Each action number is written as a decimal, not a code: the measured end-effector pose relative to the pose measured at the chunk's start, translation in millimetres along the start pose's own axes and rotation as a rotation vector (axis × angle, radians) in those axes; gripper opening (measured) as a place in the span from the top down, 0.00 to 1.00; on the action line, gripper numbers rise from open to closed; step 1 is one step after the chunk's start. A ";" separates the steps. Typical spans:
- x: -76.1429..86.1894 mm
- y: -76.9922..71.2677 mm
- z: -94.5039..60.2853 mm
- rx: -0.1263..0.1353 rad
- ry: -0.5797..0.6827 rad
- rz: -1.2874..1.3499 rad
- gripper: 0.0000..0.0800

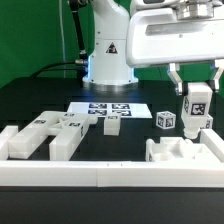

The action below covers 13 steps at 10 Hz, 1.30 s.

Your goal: Assemble chair

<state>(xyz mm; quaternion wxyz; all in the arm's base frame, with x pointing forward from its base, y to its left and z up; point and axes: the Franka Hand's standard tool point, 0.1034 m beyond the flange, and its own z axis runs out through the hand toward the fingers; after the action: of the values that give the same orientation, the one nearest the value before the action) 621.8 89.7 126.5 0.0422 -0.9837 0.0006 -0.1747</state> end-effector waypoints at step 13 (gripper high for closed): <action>3.0 -21.0 35.4 0.010 -0.013 -0.029 0.64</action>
Offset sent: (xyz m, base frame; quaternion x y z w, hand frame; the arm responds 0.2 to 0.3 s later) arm 0.0278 0.0101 -0.0053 -0.0079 0.0210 -0.0078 0.9997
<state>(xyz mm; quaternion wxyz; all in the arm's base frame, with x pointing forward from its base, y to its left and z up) 636.5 113.5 96.2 0.0446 -0.9845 -0.0146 -0.1689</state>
